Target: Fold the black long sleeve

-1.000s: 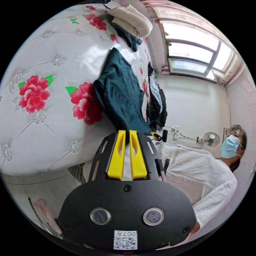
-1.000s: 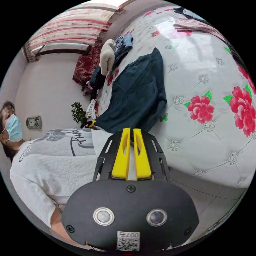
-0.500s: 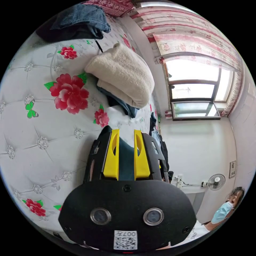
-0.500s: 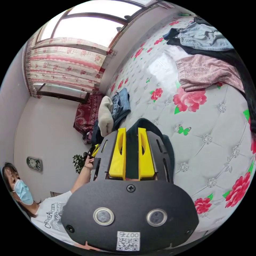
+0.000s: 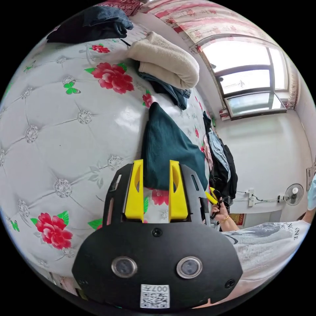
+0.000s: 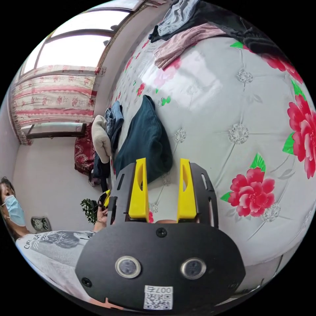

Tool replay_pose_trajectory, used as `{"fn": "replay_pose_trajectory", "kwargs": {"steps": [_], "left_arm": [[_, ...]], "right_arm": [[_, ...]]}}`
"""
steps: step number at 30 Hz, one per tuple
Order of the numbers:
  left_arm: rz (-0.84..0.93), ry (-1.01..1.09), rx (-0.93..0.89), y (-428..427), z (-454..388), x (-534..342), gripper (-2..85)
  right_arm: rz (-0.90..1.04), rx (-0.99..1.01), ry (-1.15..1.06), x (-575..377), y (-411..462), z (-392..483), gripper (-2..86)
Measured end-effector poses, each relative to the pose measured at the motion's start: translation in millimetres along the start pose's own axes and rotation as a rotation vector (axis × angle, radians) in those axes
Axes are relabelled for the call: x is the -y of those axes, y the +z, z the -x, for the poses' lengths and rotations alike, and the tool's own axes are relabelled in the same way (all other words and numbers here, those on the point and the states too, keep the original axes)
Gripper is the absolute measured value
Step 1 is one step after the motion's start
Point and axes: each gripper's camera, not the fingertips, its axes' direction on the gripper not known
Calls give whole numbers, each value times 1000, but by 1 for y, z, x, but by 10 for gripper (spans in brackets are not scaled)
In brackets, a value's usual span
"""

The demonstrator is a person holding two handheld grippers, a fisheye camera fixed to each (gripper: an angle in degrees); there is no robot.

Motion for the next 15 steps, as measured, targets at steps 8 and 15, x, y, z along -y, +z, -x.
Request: {"fn": "replay_pose_trajectory", "kwargs": {"steps": [8, 15], "left_arm": [[97, 246, 51, 82, -76, 96, 86], [123, 8, 121, 117, -22, 123, 2]], "right_arm": [[60, 4, 43, 5, 26, -22, 95], [48, 81, 62, -8, 17, -41, 75]]}}
